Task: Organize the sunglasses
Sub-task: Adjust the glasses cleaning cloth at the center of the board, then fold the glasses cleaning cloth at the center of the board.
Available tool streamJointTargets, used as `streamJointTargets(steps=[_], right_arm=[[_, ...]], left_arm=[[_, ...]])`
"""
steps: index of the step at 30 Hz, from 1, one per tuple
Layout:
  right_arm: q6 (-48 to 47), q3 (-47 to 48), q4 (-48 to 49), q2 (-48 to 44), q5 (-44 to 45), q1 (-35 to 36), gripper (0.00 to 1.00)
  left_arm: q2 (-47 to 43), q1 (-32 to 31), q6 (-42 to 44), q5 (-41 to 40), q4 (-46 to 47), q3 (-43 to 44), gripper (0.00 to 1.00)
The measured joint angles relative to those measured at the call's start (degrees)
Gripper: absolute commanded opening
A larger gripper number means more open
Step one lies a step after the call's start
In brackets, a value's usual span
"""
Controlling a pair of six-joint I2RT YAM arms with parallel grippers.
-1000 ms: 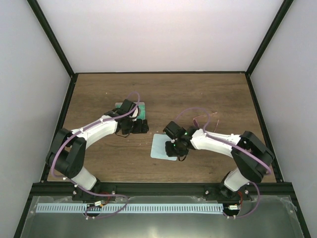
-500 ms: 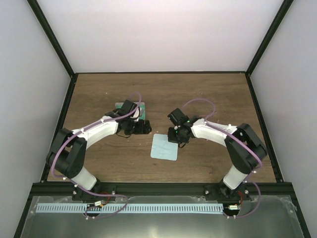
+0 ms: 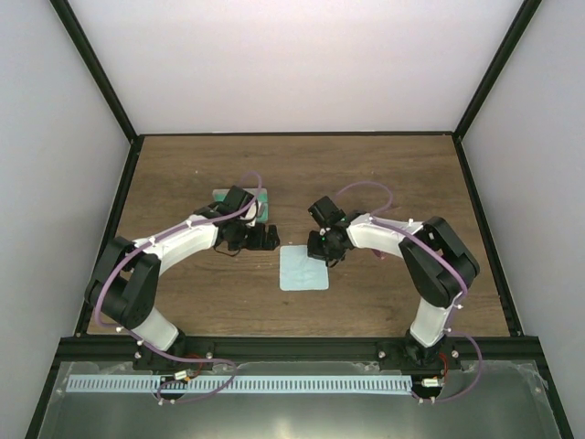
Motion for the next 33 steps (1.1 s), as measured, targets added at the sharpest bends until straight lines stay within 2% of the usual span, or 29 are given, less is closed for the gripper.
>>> streamJointTargets(steps=[3,7,11,14,17,20,24,28,33], right_arm=[[-0.1,0.8,0.5,0.6,0.1,-0.3,0.01],[-0.2,0.7,-0.3,-0.2,0.8,-0.3,0.02],[-0.2,0.2,-2.0,-7.6,2.0,-0.5,0.04],[-0.3,0.2,-2.5,-13.5,2.9,-0.6,0.05],[-0.5,0.4,-3.5,-16.3,3.8,-0.6,0.05],[-0.9,0.3,-5.3,-16.3,4.4,-0.6,0.05],[-1.5,0.3,-7.3,-16.3,4.9,-0.7,0.05],[-2.0,0.2,-8.5,-16.3,5.2,-1.1,0.06],[-2.7,0.2,-9.2,-16.3,5.4,-2.2,0.06]], left_arm=[[0.0,0.0,1.3,-0.2,0.3,-0.5,0.94],[1.0,0.0,4.6,-0.6,1.8,-1.1,0.72],[3.2,0.0,9.7,-0.2,3.8,-1.2,0.48],[5.7,0.0,12.3,0.8,5.2,-0.7,0.38],[8.9,-0.2,13.8,1.6,6.6,0.0,0.38],[10.6,-0.8,15.6,2.5,9.0,1.0,0.43],[12.4,-2.1,18.3,2.9,10.9,2.2,0.43],[14.8,-2.4,19.9,3.6,11.8,4.6,0.42],[15.2,-2.4,21.2,3.8,12.3,4.8,0.34]])
